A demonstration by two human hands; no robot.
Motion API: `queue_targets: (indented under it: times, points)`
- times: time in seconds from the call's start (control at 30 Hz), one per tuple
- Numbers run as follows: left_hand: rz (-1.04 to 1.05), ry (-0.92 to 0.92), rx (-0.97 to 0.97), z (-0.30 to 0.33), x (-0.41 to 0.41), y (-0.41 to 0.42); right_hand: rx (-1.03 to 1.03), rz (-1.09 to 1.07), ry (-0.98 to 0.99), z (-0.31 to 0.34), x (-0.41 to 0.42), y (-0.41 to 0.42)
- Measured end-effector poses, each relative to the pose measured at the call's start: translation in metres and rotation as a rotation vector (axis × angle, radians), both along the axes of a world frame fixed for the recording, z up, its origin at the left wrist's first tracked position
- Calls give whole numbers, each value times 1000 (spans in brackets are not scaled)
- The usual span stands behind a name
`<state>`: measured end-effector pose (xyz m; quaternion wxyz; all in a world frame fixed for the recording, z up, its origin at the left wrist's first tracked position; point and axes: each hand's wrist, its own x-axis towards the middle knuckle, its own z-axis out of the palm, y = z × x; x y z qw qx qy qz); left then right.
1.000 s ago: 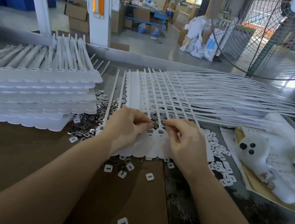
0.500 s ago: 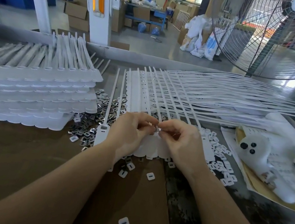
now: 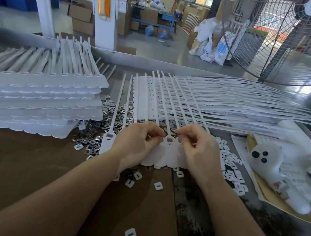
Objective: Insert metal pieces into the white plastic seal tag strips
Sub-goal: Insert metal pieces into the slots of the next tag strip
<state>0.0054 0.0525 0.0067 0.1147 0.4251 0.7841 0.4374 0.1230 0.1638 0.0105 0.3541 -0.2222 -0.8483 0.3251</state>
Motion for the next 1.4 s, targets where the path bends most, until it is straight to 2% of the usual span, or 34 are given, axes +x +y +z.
queue_targets:
  times: [0.17, 0.4, 0.77, 1.07, 1.2, 1.4]
  points:
    - [-17, 66, -82, 3, -1, -1, -78, -84, -51, 6, 3, 9]
    - [-21, 29, -81, 4, -3, -4, -271, -103, -23, 10, 12, 21]
    - [-5, 47, -45, 4, 1, -7, -253, -136, -82, 23, 20, 32]
    - [-3, 25, -28, 2, 0, -7, -108, -167, -259, 28, 23, 40]
    - [-7, 26, -30, 2, 0, -7, -120, -116, -262, 30, 22, 33]
    - [-60, 37, -54, 11, -1, -8, -163, 159, -313, 31, 20, 7]
